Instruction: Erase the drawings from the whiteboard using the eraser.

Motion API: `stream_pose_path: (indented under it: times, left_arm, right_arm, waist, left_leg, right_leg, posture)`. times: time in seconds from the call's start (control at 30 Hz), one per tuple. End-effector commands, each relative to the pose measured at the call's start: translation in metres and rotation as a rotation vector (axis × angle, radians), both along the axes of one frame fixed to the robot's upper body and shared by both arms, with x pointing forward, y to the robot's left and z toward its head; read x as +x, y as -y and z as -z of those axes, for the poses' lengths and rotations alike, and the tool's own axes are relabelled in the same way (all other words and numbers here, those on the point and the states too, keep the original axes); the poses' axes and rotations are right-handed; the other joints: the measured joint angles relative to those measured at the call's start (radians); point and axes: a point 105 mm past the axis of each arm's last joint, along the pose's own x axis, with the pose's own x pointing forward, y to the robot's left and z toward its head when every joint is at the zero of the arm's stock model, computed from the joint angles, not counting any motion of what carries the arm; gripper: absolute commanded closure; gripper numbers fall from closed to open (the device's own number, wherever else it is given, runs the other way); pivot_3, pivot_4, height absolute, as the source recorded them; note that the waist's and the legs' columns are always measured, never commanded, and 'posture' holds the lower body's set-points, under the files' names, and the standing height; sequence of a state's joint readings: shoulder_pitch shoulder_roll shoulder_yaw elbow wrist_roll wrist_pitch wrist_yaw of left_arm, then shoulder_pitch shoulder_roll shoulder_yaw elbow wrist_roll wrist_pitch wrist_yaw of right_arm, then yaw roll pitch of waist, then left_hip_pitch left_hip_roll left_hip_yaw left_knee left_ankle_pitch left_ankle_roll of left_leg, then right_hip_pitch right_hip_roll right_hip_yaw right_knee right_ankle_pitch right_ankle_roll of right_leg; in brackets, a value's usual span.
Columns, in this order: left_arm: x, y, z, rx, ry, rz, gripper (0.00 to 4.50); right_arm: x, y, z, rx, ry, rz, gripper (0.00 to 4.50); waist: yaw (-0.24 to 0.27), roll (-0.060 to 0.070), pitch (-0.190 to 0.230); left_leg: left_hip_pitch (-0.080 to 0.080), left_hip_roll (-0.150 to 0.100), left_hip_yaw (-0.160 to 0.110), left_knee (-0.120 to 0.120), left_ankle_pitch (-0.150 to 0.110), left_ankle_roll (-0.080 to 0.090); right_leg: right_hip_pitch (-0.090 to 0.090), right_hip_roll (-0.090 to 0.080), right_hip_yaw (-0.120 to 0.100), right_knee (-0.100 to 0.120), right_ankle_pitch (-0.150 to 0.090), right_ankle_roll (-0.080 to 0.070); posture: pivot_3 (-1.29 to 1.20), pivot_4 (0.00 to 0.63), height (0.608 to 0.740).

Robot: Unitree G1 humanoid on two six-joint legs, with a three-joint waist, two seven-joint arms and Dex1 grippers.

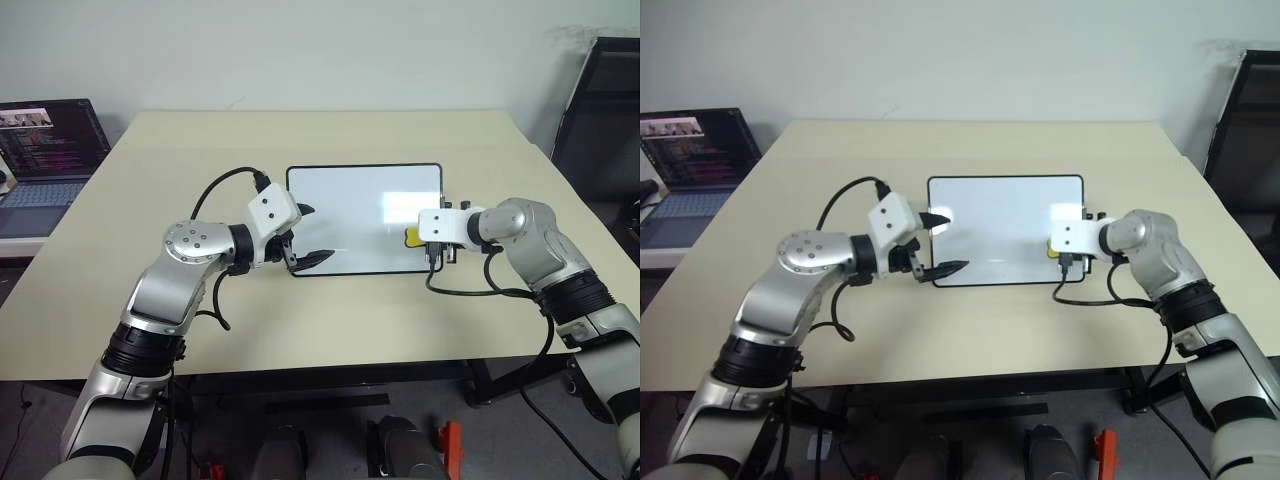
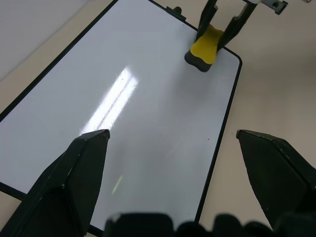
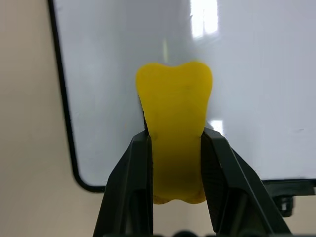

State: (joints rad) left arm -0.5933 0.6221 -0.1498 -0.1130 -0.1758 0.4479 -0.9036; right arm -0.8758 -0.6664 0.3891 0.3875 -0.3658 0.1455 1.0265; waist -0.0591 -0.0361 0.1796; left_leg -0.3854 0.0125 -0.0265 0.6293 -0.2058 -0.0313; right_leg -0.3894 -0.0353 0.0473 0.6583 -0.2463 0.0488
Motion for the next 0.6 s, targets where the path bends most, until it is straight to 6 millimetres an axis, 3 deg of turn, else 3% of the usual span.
stream_pose_path:
  times: [0.03,0.13,0.2,0.3,0.37,0.5,0.6]
  left_arm:
    - [-0.003,-0.001,-0.014,-0.013,0.062,0.019,0.0]
    - [0.0,-0.001,-0.021,-0.043,0.08,0.023,0.0]
    - [0.001,0.003,-0.021,-0.053,0.071,0.041,0.0]
    - [-0.005,0.024,-0.018,-0.073,0.037,0.122,0.0]
    - [-0.011,0.05,-0.017,-0.117,-0.006,0.202,0.0]
    - [-0.022,0.099,-0.005,-0.116,-0.037,0.344,0.0]
    - [-0.023,0.125,0.006,-0.122,-0.062,0.375,0.0]
  right_arm:
    - [-0.007,-0.001,-0.047,0.127,0.081,-0.035,3.53]
    - [-0.025,0.009,-0.064,0.243,0.056,-0.051,3.53]
    - [-0.035,0.021,-0.078,0.37,0.04,-0.017,3.53]
    - [-0.04,0.056,-0.093,0.507,0.055,0.116,3.53]
    - [-0.041,0.09,-0.097,0.586,0.075,0.258,3.53]
    - [-0.039,0.153,-0.084,0.709,0.103,0.587,3.53]
    - [-0.047,0.165,-0.055,0.71,0.014,0.701,3.53]
  waist:
    - [0.003,0.001,0.001]
    - [0.013,0.002,0.002]
    - [0.024,0.002,0.002]
    - [0.035,0.003,0.002]
    - [0.044,0.003,0.002]
    - [0.054,0.003,0.002]
    - [0.049,0.004,0.002]
  left_leg:
    - [-0.001,0.0,0.0,0.0,0.0,0.0]
    - [-0.018,-0.001,-0.001,0.0,0.0,0.0]
    - [-0.022,-0.001,-0.004,0.0,-0.001,0.0]
    - [-0.024,-0.001,-0.005,-0.001,-0.002,0.001]
    - [-0.026,-0.003,-0.005,0.0,-0.002,0.001]
    - [-0.027,-0.003,-0.005,0.001,-0.002,0.001]
    - [-0.026,-0.003,-0.002,0.001,-0.002,0.001]
  right_leg:
    - [-0.001,0.0,0.0,0.0,0.001,0.002]
    - [-0.017,0.0,-0.001,0.002,0.003,0.002]
    - [-0.019,0.0,-0.003,0.002,0.004,0.001]
    - [-0.02,0.0,-0.005,-0.001,0.003,0.001]
    - [-0.02,-0.002,-0.005,-0.002,0.003,0.001]
    - [-0.018,-0.002,-0.006,-0.009,0.004,0.003]
    - [-0.017,-0.002,-0.003,-0.011,0.005,0.005]
  posture:
    - [0.0,0.15,0.74]
    - [0.0,0.15,0.74]
    - [0.0,0.15,0.74]
    - [0.0,0.15,0.74]
    - [0.0,0.15,0.74]
    - [0.0,0.15,0.74]
    - [0.0,0.15,0.74]
